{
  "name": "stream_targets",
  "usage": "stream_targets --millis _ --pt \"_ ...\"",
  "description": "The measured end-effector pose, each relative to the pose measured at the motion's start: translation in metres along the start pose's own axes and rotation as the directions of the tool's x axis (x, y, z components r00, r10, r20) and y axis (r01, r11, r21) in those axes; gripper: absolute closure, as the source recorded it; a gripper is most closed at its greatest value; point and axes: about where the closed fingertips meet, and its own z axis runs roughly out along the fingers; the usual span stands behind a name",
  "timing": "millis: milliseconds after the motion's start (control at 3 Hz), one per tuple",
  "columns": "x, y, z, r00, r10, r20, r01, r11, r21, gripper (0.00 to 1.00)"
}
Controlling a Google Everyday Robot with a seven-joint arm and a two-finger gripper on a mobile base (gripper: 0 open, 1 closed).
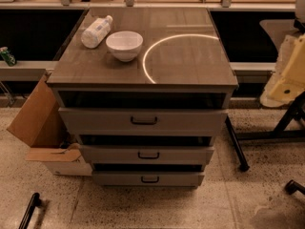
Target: Open middle drawer
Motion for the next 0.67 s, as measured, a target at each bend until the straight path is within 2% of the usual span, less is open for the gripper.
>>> stream_targets --millis 333,667 --pt "0.0 0.0 0.0 1.0 0.0 0.0 0.0 1.0 0.0 0.0" --pt "0.002 0.008 0.021 0.999 -0.022 0.032 0.023 0.9995 -0.024 0.0"
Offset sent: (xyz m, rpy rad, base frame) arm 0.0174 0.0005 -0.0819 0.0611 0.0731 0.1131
